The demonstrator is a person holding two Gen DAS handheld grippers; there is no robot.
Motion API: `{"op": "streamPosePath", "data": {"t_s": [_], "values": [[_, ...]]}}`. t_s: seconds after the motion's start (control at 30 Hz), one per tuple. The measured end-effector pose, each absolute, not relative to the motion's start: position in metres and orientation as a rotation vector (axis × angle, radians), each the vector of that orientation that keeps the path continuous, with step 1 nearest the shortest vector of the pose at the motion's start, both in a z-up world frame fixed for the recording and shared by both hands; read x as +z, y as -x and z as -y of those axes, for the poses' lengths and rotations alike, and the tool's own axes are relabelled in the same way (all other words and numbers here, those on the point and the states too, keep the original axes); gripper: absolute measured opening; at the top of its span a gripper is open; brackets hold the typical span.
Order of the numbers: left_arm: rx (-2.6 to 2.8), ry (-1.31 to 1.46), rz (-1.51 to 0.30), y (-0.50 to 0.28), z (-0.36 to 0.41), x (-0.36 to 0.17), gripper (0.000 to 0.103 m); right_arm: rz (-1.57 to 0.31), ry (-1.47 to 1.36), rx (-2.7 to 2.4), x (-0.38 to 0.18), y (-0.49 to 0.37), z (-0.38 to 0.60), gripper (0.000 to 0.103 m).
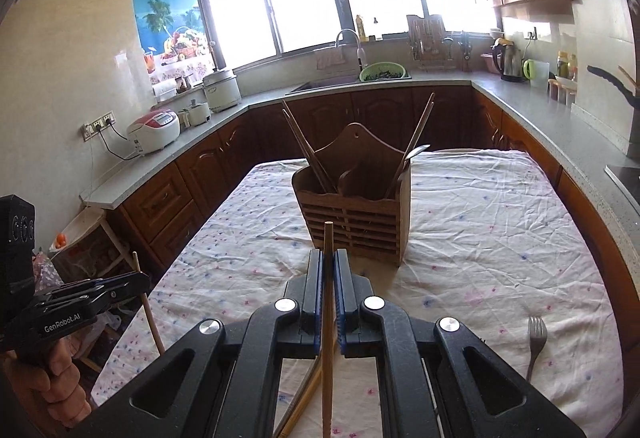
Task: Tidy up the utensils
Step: 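Lift both wooden chopsticks and carry them over the wooden holder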
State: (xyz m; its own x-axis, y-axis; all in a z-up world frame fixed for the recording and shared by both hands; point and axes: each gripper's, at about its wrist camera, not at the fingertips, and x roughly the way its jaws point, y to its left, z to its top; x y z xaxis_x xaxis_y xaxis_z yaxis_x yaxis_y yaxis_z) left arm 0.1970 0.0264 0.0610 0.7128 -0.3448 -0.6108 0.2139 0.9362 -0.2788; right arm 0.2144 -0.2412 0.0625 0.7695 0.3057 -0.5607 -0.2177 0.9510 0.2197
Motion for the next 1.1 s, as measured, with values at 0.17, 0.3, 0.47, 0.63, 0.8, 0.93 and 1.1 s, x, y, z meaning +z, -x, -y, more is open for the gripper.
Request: {"op": "streamPosePath", "data": {"t_s": [0.17, 0.3, 0.47, 0.63, 0.8, 0.93, 1.1], "values": [[-0.309, 0.204, -0.690, -0.193, -0.030, 0.069, 0.005, -0.605, -0.141, 0.279, 0.071, -0.208, 0.244, 0.005], [-0.301, 0.212, -0.671, -0.192, -0.032, 0.074, 0.004, -0.588, -0.146, 0.280, 0.076, -0.206, 0.245, 0.005], [-0.296, 0.225, -0.649, -0.192, -0.034, 0.079, 0.005, -0.571, -0.152, 0.283, 0.082, -0.203, 0.247, 0.005], [-0.289, 0.233, -0.638, -0.194, -0.035, 0.082, 0.005, -0.560, -0.154, 0.282, 0.085, -0.202, 0.249, 0.005], [-0.287, 0.240, -0.628, -0.196, -0.036, 0.084, 0.004, -0.559, -0.162, 0.279, 0.084, -0.204, 0.252, 0.005], [-0.293, 0.242, -0.621, -0.199, -0.035, 0.086, 0.005, -0.554, -0.166, 0.277, 0.085, -0.206, 0.253, 0.005], [-0.300, 0.251, -0.611, -0.206, -0.034, 0.090, 0.005, -0.541, -0.172, 0.268, 0.087, -0.209, 0.257, 0.005]]}}
